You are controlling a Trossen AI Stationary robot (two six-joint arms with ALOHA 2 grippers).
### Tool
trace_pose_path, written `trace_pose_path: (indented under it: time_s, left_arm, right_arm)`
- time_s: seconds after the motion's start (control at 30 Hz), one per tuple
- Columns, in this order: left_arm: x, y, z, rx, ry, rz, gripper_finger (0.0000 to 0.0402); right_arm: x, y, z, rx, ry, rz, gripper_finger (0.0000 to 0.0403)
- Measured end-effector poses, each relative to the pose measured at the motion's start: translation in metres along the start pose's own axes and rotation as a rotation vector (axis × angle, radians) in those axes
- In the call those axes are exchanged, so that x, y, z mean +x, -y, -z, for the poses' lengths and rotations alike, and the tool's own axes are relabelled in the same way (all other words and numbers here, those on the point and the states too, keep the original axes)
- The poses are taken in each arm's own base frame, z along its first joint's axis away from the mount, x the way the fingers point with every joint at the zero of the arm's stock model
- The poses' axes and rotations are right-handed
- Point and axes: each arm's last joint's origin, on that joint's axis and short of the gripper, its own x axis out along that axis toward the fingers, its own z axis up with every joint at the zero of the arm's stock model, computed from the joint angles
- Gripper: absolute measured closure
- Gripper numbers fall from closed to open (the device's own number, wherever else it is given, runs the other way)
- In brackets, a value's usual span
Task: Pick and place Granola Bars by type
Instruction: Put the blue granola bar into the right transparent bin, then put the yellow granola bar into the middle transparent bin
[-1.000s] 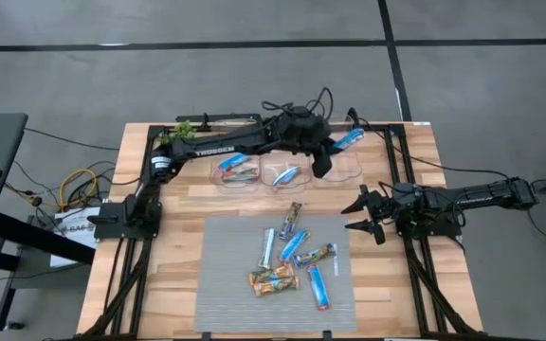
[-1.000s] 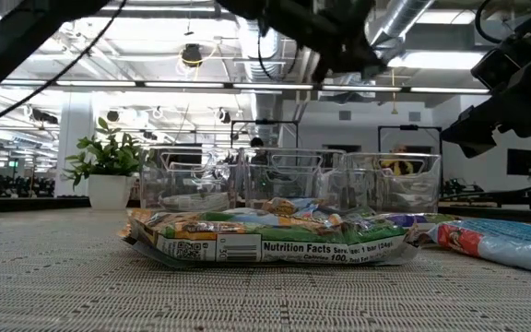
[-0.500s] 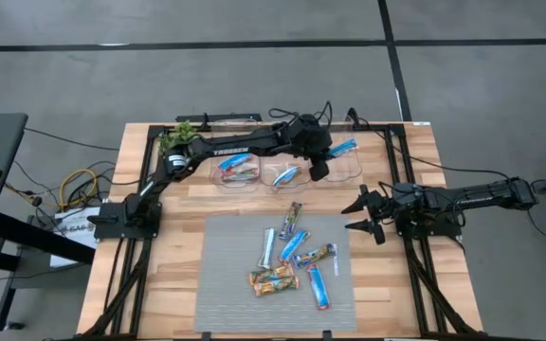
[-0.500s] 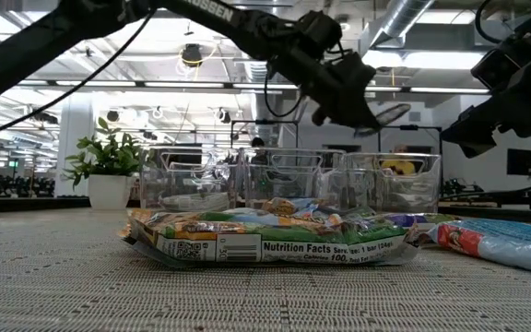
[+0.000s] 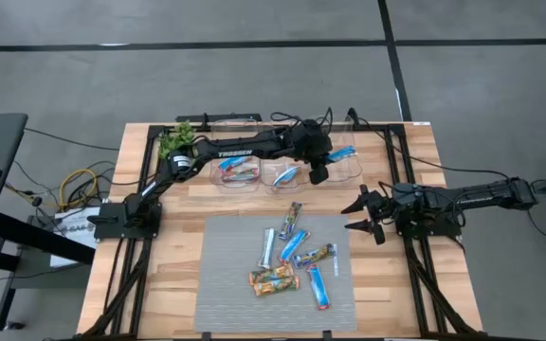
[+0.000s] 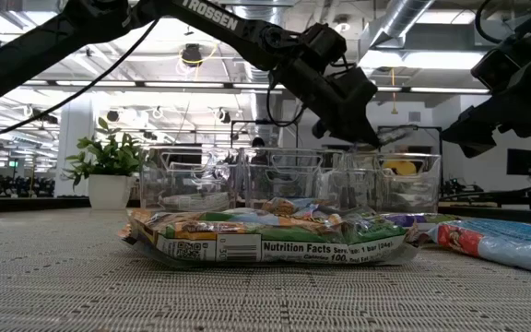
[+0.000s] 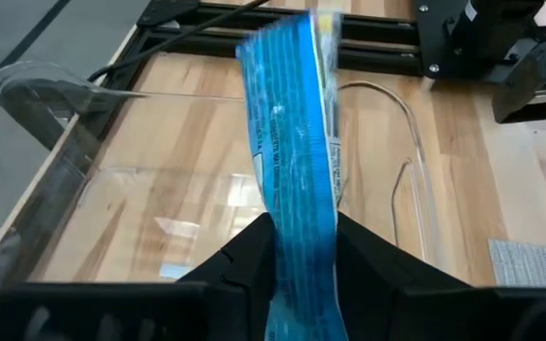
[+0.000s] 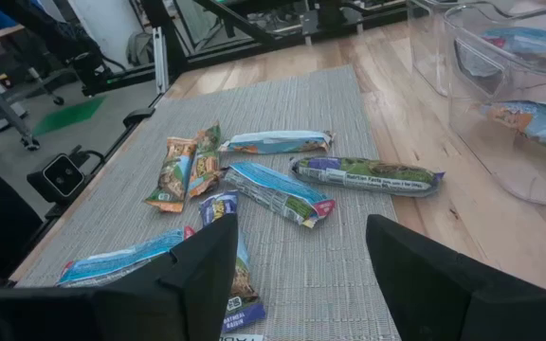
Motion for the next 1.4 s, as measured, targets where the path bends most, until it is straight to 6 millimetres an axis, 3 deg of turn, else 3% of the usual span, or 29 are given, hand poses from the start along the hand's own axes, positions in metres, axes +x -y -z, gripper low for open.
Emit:
trace_pose_path:
  time_s: [0.3, 0.57, 0.83, 1.07, 1.23, 1.4]
  left_arm:
    - [0.000, -0.001, 0.001, -0.021, -0.014, 0.007, 0.0237]
    - [-0.001, 0.001, 0.000, -0.020, -0.009, 0.008, 0.0221]
    - [-0.026, 0.006, -0.042, -0.003, 0.076, 0.008, 0.0220]
    - [-0.060, 0.040, -0.081, 0.032, 0.171, 0.056, 0.0220]
    - [-0.078, 0.077, -0.093, 0.043, 0.205, 0.122, 0.0220]
    - [-0.081, 0.103, -0.095, 0.046, 0.203, 0.177, 0.0220]
  right_arm:
    - [0.000, 0.000, 0.000, 0.000, 0.000, 0.000, 0.0177]
    - [0.000, 0.000, 0.000, 0.000, 0.000, 0.000, 0.0177]
    - [0.000, 0.000, 0.000, 0.000, 0.000, -0.001, 0.0177]
    - [0.000, 0.000, 0.000, 0.000, 0.000, -0.001, 0.0177]
    - [0.000, 0.000, 0.000, 0.000, 0.000, 0.000, 0.0177]
    - [0.000, 0.000, 0.000, 0.000, 0.000, -0.001, 0.0177]
